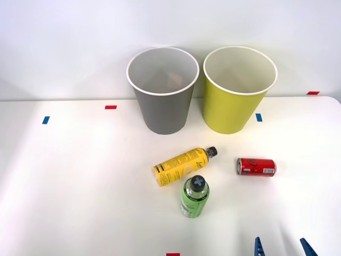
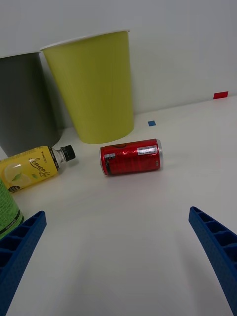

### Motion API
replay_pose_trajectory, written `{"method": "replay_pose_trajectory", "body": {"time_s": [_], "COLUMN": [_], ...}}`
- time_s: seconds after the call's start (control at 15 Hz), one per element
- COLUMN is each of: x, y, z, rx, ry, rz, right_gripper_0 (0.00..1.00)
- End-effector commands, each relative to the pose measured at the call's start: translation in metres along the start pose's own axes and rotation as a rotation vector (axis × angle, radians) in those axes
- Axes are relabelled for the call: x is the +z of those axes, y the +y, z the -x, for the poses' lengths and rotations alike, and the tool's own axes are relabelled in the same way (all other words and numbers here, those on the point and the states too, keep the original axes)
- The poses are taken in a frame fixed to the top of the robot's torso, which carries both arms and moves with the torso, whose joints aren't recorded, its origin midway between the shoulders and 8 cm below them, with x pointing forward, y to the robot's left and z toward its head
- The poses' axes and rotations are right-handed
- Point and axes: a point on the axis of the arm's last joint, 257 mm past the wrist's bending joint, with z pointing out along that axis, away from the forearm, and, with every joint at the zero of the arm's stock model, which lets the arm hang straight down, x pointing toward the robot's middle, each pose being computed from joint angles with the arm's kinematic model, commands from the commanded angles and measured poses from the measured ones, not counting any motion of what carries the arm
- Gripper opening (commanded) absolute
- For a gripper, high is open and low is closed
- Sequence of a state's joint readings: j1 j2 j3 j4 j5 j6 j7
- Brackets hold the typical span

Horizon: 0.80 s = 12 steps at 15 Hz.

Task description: Put cans in the gray bin, plastic bottles in the light green bin

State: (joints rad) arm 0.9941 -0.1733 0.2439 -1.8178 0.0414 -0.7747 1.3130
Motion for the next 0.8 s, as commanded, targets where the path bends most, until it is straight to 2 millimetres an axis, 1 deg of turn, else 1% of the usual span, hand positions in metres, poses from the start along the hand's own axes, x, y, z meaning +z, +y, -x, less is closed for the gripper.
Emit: {"method": "replay_pose_trajectory", "body": {"time_s": [0.07,0.8], "x": [0.0000,0.0000], "y": [0.0000,0.0000], "z": [0.0000,0.0000], "rx": [0.000,0.000], "ry": [0.000,0.000], "rz": [0.000,0.000], "right_gripper_0": [1.00,1.00]}}
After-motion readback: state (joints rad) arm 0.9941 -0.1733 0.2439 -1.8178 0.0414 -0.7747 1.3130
